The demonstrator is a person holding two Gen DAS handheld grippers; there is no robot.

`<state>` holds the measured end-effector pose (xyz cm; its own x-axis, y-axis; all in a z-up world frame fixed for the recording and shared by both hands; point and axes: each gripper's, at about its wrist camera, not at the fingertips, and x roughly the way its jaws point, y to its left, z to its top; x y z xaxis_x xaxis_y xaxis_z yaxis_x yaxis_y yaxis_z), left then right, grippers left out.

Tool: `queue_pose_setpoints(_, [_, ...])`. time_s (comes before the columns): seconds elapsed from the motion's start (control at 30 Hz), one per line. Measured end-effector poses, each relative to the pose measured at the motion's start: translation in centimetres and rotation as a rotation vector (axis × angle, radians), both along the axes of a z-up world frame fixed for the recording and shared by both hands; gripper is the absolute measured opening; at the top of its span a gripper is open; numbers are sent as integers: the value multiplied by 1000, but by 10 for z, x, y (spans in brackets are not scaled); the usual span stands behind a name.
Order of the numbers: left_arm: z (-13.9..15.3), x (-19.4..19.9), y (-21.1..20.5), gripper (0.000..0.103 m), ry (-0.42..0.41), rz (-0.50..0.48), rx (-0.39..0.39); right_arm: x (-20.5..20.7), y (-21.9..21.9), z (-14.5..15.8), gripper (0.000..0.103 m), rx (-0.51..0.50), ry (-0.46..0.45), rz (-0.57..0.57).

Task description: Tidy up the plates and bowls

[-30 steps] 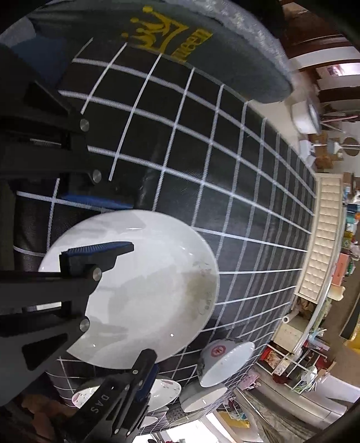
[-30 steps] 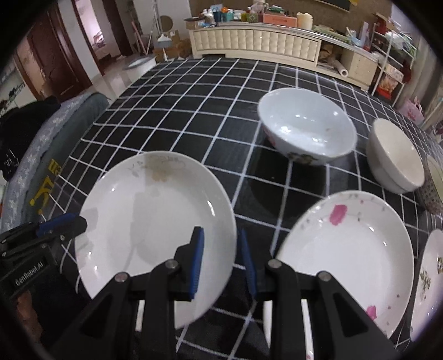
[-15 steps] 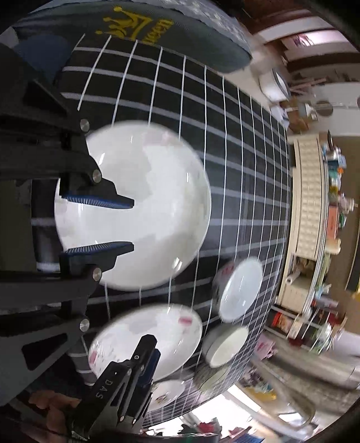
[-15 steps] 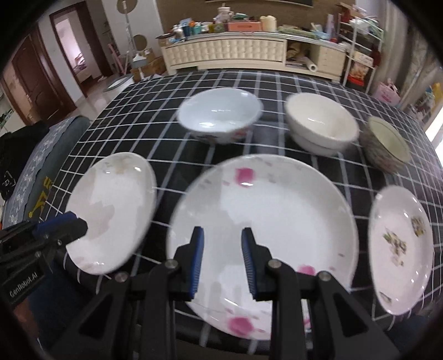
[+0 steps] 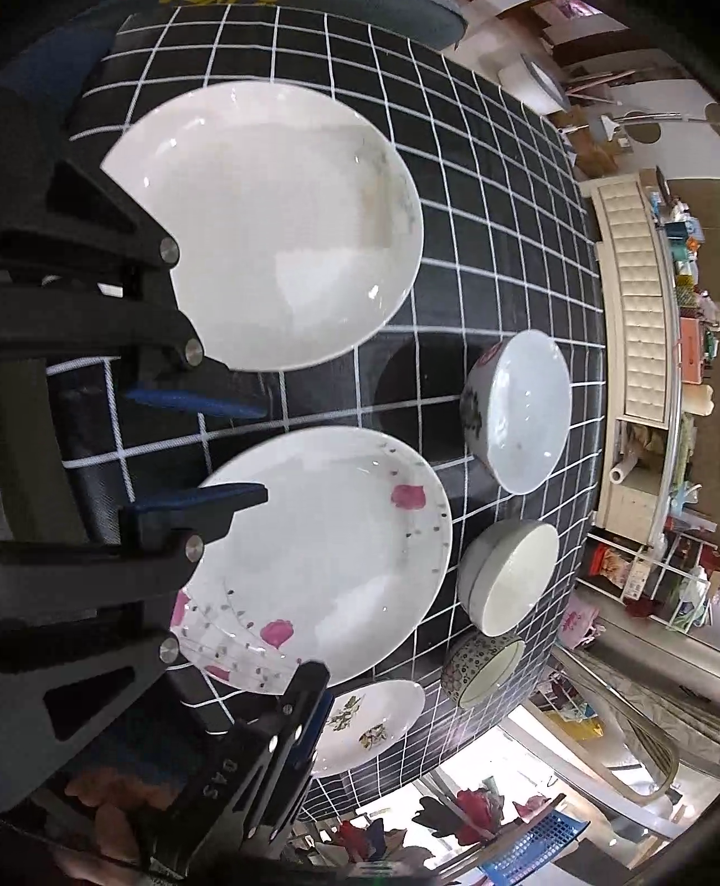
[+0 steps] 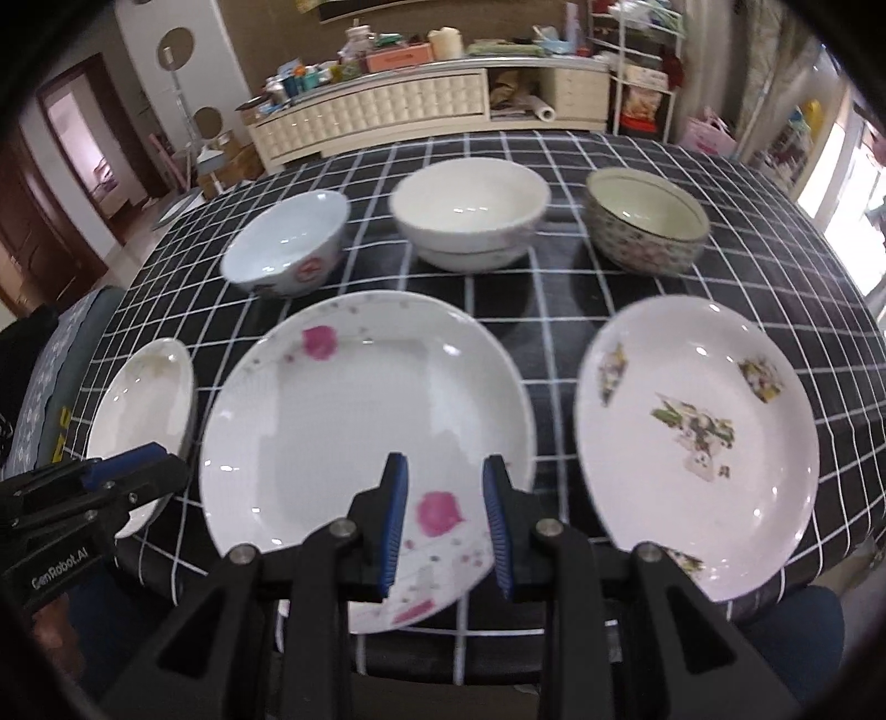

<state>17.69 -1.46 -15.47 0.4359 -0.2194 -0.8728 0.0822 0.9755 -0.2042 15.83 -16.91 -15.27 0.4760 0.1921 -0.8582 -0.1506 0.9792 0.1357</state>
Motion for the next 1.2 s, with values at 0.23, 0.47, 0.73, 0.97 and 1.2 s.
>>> queue_pose_setpoints(0.23, [-9,14,-11,22,28,-17,15,6,-13,-1,32,8,6,-29])
queue_pose_setpoints(0.47, [-21,26,-15,22,46,-26,47,14,-19,-12,32,14,43,-35])
queue_pose_setpoints(0.73, [-29,36,-16,22,48,-36,60,23,-15,-25,32,10,79,-24])
queue_pose_setpoints(0.97, [-34,43,-19,18,46,-51,86,26,-11,-31,31,6,90,-10])
queue_pose_setpoints(1.2, [-37,45,-14,12,45,-53,71,25,-8,-33,29,-20,86,-26])
